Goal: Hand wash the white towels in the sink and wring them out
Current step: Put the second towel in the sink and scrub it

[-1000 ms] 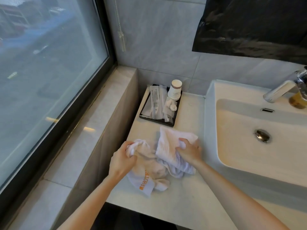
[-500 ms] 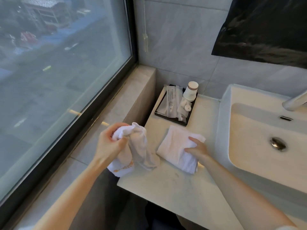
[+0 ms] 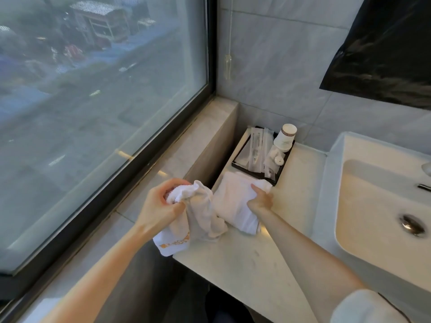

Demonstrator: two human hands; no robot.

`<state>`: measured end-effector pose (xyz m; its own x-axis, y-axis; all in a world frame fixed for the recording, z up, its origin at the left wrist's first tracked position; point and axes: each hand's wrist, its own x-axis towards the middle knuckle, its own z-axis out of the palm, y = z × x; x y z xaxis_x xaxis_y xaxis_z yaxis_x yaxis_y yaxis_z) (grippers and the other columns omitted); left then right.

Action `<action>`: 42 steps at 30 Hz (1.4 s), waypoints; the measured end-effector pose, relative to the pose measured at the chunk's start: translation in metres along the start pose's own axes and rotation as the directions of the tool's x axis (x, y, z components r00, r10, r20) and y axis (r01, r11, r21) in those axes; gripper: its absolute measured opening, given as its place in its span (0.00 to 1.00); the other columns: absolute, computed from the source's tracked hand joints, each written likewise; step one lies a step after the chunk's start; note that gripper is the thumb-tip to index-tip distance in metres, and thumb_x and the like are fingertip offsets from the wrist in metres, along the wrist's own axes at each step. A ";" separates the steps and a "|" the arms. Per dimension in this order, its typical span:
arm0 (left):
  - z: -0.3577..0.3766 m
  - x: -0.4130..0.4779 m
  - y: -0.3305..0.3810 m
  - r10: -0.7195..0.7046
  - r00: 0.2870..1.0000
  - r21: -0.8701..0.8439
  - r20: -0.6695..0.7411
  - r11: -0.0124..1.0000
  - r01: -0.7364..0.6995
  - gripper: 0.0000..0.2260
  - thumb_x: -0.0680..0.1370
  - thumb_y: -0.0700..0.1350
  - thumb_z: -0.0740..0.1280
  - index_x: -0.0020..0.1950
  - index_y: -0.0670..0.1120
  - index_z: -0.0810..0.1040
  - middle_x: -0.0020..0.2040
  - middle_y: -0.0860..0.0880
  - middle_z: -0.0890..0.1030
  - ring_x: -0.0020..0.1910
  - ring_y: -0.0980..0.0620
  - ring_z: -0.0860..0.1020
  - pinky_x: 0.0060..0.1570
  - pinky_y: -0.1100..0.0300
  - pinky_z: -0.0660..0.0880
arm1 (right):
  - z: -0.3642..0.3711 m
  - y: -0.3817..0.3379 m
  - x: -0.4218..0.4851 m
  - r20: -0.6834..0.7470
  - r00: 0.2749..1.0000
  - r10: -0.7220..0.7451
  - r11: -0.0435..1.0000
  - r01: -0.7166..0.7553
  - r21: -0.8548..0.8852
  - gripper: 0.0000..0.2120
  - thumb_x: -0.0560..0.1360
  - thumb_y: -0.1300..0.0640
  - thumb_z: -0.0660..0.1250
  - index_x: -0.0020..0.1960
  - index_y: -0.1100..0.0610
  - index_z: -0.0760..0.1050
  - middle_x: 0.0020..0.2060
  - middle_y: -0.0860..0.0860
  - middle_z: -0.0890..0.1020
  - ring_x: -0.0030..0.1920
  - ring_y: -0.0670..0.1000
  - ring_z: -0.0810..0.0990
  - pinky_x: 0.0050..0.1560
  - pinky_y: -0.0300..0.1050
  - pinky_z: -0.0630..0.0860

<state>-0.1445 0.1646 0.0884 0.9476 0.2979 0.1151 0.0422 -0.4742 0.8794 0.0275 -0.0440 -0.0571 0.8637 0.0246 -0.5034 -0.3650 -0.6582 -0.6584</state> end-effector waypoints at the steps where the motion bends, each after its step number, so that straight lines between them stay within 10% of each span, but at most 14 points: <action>1: -0.001 0.000 0.000 -0.004 1.000 0.001 -0.008 1.000 0.004 0.20 0.73 0.30 0.67 0.46 0.57 0.80 0.43 0.61 0.81 0.47 0.62 0.79 0.41 0.72 0.75 | -0.001 0.000 -0.004 -0.019 0.999 0.048 0.997 -0.049 -0.065 0.29 0.76 0.63 0.59 0.74 0.46 0.63 0.72 0.59 0.55 0.68 0.61 0.64 0.62 0.43 0.67; 5: -0.007 -0.007 0.005 -0.056 0.998 0.005 0.007 0.998 0.056 0.20 0.72 0.29 0.66 0.47 0.56 0.79 0.41 0.66 0.80 0.46 0.67 0.78 0.36 0.73 0.74 | -0.012 -0.004 -0.022 -0.037 0.998 0.049 0.953 -0.058 -0.298 0.27 0.76 0.59 0.61 0.73 0.44 0.62 0.75 0.56 0.47 0.68 0.62 0.58 0.63 0.48 0.66; 8: -0.012 -0.012 0.013 -0.072 0.996 0.017 0.056 0.997 0.071 0.20 0.72 0.31 0.66 0.48 0.59 0.78 0.42 0.67 0.79 0.46 0.67 0.76 0.38 0.69 0.72 | -0.026 -0.020 -0.044 0.079 0.979 -0.186 0.960 0.199 -0.199 0.26 0.74 0.57 0.66 0.71 0.48 0.67 0.73 0.54 0.61 0.71 0.58 0.61 0.68 0.47 0.63; 15: -0.021 -0.022 0.075 0.044 0.994 -0.105 0.102 0.994 -0.033 0.18 0.64 0.42 0.61 0.48 0.56 0.80 0.42 0.67 0.80 0.45 0.69 0.77 0.34 0.75 0.71 | -0.068 -0.076 -0.165 0.552 0.665 -0.503 0.855 0.477 0.203 0.23 0.70 0.60 0.74 0.64 0.48 0.75 0.61 0.48 0.80 0.64 0.47 0.75 0.66 0.43 0.71; 20: -0.023 -0.019 0.129 0.192 0.972 -0.192 0.138 0.968 -0.164 0.20 0.64 0.40 0.61 0.52 0.53 0.82 0.44 0.63 0.82 0.45 0.67 0.78 0.38 0.74 0.72 | -0.098 -0.087 -0.218 0.249 0.688 -0.682 0.731 0.650 0.207 0.07 0.73 0.57 0.72 0.50 0.56 0.80 0.44 0.50 0.84 0.49 0.43 0.81 0.54 0.39 0.75; 25: -0.018 -0.009 0.182 0.360 0.922 -0.278 0.141 0.908 -0.313 0.23 0.64 0.49 0.67 0.59 0.51 0.81 0.53 0.56 0.83 0.54 0.59 0.80 0.49 0.66 0.76 | -0.152 -0.086 -0.242 -0.048 0.702 -0.711 0.692 0.710 0.133 0.29 0.70 0.41 0.63 0.44 0.70 0.74 0.33 0.62 0.73 0.37 0.51 0.70 0.40 0.48 0.67; 31: 0.012 0.013 0.244 0.477 0.858 -0.352 0.191 0.849 -0.394 0.21 0.69 0.36 0.69 0.60 0.51 0.80 0.54 0.52 0.83 0.55 0.52 0.80 0.53 0.55 0.80 | -0.235 -0.087 -0.270 -0.346 0.670 -0.657 0.716 0.698 -0.009 0.23 0.78 0.43 0.61 0.42 0.63 0.77 0.33 0.56 0.78 0.36 0.48 0.74 0.40 0.47 0.69; 36: 0.065 0.020 0.302 0.625 0.743 -0.377 0.239 0.765 -0.522 0.19 0.76 0.34 0.68 0.64 0.49 0.77 0.57 0.51 0.81 0.55 0.55 0.78 0.47 0.69 0.77 | -0.304 -0.069 -0.279 -0.551 0.597 -0.584 0.767 0.628 -0.132 0.16 0.81 0.48 0.59 0.39 0.54 0.77 0.33 0.49 0.79 0.37 0.50 0.77 0.38 0.44 0.70; 42: 0.145 0.039 0.341 0.580 0.745 -0.509 0.329 0.773 -0.378 0.16 0.77 0.37 0.68 0.64 0.49 0.76 0.58 0.46 0.81 0.55 0.49 0.80 0.49 0.57 0.80 | -0.387 -0.025 -0.266 -0.673 0.552 -0.492 0.856 0.446 -0.260 0.20 0.80 0.41 0.57 0.42 0.53 0.78 0.37 0.50 0.81 0.41 0.52 0.80 0.47 0.58 0.80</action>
<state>-0.0473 -0.1056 0.3254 0.8345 -0.3258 0.4443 -0.4865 -0.0571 0.8718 -0.0590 -0.3254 0.3099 0.8906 -0.1689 0.4222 0.1631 -0.7481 -0.6432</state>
